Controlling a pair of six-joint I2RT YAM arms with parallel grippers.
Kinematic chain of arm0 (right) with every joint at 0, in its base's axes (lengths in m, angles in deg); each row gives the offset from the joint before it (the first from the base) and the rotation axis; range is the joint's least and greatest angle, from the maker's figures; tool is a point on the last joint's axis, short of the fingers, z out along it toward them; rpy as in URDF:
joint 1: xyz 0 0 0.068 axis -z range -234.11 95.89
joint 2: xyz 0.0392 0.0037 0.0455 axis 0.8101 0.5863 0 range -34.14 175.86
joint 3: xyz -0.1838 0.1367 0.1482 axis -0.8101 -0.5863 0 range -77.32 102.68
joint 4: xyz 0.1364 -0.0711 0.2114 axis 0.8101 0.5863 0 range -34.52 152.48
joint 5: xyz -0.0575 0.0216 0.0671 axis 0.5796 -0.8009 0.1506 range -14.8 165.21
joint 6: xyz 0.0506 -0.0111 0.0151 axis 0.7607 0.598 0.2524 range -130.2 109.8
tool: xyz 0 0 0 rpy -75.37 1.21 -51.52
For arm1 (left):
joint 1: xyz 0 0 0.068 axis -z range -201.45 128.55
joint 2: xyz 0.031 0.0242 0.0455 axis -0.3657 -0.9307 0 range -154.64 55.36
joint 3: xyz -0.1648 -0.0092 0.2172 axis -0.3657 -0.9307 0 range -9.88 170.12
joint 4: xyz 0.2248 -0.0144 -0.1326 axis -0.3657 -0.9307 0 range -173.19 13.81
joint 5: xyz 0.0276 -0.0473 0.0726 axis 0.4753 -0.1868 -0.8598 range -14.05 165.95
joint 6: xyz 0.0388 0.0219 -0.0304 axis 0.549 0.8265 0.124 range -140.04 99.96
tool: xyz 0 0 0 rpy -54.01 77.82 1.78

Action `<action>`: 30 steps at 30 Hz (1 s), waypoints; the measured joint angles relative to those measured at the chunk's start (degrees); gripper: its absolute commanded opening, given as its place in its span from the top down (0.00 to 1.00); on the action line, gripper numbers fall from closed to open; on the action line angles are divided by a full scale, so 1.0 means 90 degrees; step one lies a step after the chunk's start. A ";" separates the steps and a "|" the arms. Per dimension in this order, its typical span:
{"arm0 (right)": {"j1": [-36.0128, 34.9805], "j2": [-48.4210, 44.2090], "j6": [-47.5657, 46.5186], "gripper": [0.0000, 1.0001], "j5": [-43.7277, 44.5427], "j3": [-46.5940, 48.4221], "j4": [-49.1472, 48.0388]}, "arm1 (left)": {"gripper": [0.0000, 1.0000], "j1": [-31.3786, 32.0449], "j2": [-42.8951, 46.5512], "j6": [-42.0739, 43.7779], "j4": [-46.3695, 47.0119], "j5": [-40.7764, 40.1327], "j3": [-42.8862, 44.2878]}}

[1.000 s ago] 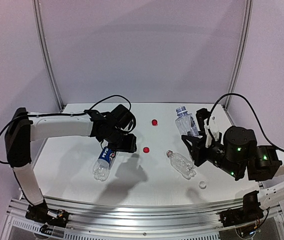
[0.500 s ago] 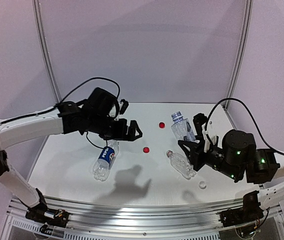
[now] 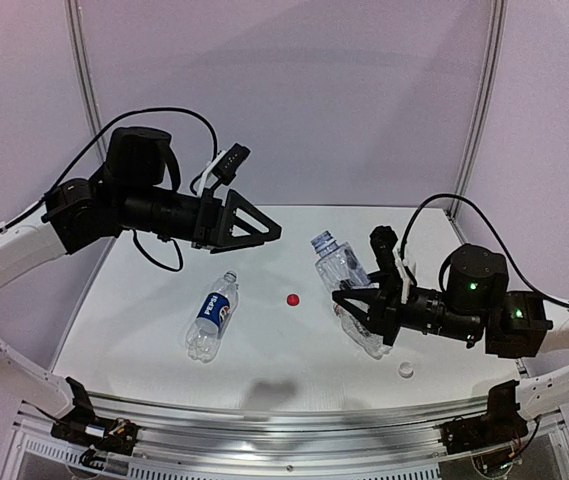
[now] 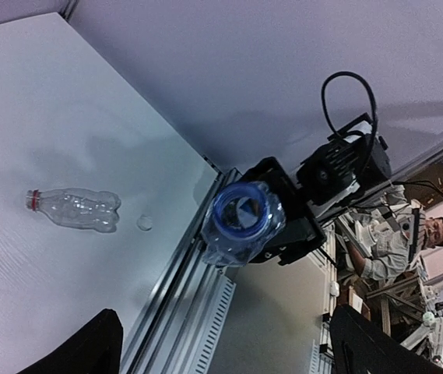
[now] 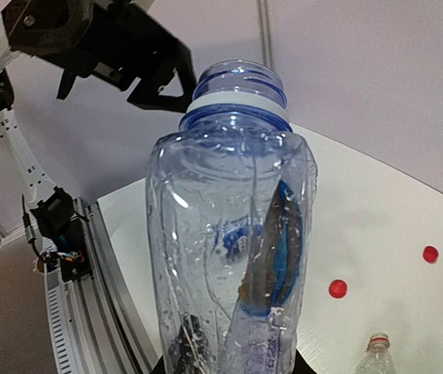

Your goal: Unscrew the bottle caps

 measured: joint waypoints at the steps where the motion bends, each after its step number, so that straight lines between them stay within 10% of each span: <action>1: 0.0017 0.0063 -0.0017 1.00 -0.0197 0.0041 -0.0024 | 0.12 0.0007 -0.0017 -0.0010 -0.0019 0.0109 0.0095; 30: 0.0063 0.1180 -0.0187 1.00 -0.1661 0.0784 -0.0287 | 0.61 0.0299 -0.0712 -0.0408 -0.0362 0.0862 0.0580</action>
